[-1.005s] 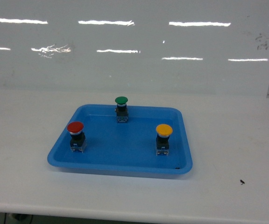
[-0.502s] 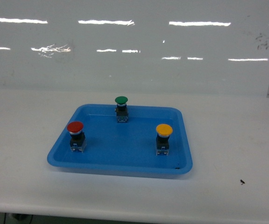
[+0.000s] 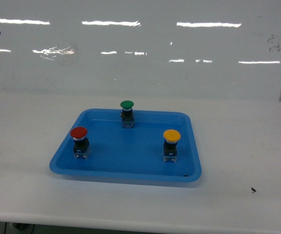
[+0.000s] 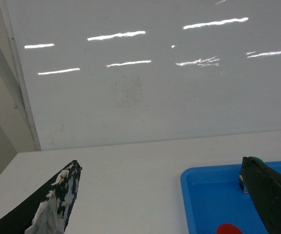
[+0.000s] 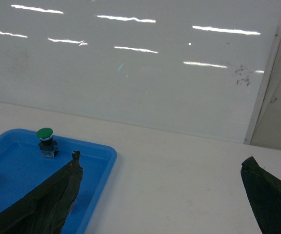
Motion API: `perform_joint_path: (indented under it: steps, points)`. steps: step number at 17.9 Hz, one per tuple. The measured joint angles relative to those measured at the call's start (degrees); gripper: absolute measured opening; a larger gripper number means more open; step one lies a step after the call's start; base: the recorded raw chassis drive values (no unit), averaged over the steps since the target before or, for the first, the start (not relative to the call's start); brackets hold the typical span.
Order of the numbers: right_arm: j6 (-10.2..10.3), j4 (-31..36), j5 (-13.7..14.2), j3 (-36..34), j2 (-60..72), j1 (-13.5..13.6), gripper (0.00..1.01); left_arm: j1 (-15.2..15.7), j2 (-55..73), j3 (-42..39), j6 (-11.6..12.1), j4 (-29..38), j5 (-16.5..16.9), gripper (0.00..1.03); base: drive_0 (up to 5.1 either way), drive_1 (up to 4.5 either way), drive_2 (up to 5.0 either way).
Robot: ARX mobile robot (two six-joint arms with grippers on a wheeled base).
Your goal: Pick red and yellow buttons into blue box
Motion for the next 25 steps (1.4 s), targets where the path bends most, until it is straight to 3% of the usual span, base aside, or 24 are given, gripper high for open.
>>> perform_joint_path:
  steps: [1, 2, 6, 10, 13, 18, 25]
  points:
    - [-0.22, 0.26, 0.0, 0.0, 0.13, 0.0, 0.98, 0.0, -0.02, 0.0, 0.0, -0.04, 0.0, 0.98, 0.0, 0.0, 0.0]
    - [-1.68, 4.85, 0.02, 0.31, 3.98, 0.0, 0.98, 0.0, 0.02, 0.0, 0.11, -0.24, 0.0, 0.98, 0.0, 0.0, 0.0]
    - [-1.79, 8.66, 0.9, 3.41, 16.59, 1.68, 0.98, 0.0, 0.02, 0.0, 0.59, -0.24, -0.02, 0.98, 0.0, 0.0, 0.0]
    - [-0.26, 9.46, -0.02, 9.07, 25.14, 7.72, 0.98, 0.0, 0.02, 0.02, 0.59, -0.13, 0.0, 0.98, 0.0, 0.0, 0.0]
    - [1.36, 8.85, 0.55, 9.9, 26.32, 10.62, 0.98, 0.0, 0.02, 0.02, 0.59, -0.17, 0.0, 0.98, 0.0, 0.0, 0.0]
    - [1.73, 9.66, 2.25, 10.16, 30.71, 14.84, 0.98, 0.0, 0.02, 0.02, 0.59, -0.2, 0.0, 0.98, 0.0, 0.0, 0.0]
    - [2.71, 8.87, 2.08, 10.14, 32.26, 14.97, 0.98, 0.0, 0.02, 0.02, 0.61, -0.2, 0.0, 0.98, 0.0, 0.0, 0.0]
